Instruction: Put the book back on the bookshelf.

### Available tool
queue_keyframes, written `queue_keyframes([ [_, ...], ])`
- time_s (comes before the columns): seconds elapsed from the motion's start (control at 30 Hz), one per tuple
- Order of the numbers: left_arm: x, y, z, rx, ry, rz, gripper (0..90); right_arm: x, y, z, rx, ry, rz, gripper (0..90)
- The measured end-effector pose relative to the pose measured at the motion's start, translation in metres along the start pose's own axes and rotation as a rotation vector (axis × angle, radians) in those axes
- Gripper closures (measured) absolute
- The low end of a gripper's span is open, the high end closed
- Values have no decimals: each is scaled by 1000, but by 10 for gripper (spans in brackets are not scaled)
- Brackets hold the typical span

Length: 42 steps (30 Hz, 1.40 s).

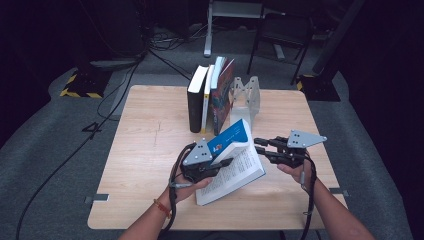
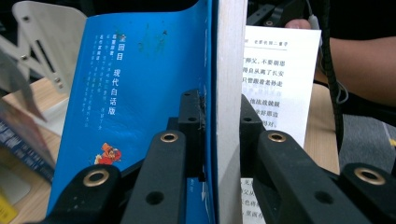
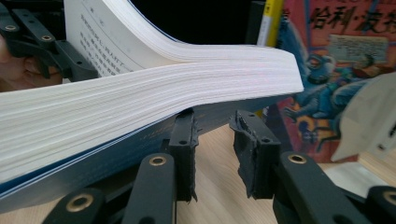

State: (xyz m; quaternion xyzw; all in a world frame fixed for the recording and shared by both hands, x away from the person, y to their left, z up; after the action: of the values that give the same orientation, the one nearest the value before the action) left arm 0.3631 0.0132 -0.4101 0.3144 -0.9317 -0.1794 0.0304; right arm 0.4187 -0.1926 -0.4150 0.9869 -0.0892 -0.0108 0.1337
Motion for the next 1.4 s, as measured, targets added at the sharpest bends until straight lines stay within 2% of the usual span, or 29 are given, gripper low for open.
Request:
queue_keyframes([
  [0.17, 2, 6, 3, -9, 11, 5, 776, -5, 3, 0, -5, 13, 4, 687],
  [0.4, 1, 27, 10, 8, 22, -40, 760, -16, -10, -16, 24, 38, -9, 686],
  [0.47, 1, 37, 14, 20, 11, -78, 756, -20, -16, -23, 17, 62, -4, 685],
  [0.57, 4, 52, 21, 70, -44, -198, 735, -28, -24, -33, 12, 72, 3, 685],
  [0.6, 6, 56, 25, 83, -55, -226, 726, -30, -27, -36, 9, 76, 2, 681],
  [0.7, 8, 66, 38, 82, -21, -288, 675, -40, -37, -46, -6, 100, -2, 664],
  [0.77, 8, 72, 43, 72, -16, -322, 643, -46, -44, -52, -17, 129, 2, 636],
  [0.87, 6, 77, 56, 18, 19, -345, 593, -51, -51, -58, -23, 134, -14, 601],
  [0.97, 4, 76, 73, -45, 47, -344, 566, -53, -58, -56, -41, 123, -35, 563],
  [1.0, 4, 75, 77, -59, 48, -330, 582, -53, -62, -54, -57, 116, -41, 549],
  [1.03, 3, 71, 83, -94, 49, -327, 610, -52, -64, -52, -64, 109, -48, 543],
  [1.07, 2, 68, 86, -109, 50, -334, 632, -52, -67, -50, -57, 102, -56, 540],
  [1.2, -2, 64, 82, -96, 28, -309, 703, -51, -68, -49, -40, 91, -68, 544],
  [1.3, -9, 59, 78, -66, 66, -246, 755, -46, -63, -47, -43, 88, -54, 557],
  [1.4, -9, 50, 74, -54, 71, -199, 763, -42, -56, -45, -23, 71, -69, 569],
])
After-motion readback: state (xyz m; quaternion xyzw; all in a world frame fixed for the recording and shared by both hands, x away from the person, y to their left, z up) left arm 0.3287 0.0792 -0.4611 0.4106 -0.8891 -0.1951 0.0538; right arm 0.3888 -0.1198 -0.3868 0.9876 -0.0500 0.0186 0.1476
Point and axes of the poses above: each handheld gripper's, and its own axes: y roughly backward along the jaws, z roughly out of its underside, x roughly to its right, the point moved 6 cm from there along -y, roughly forward along the jaws, and after that the axes turned 13 degrees about -z, right-handed, at the moved point
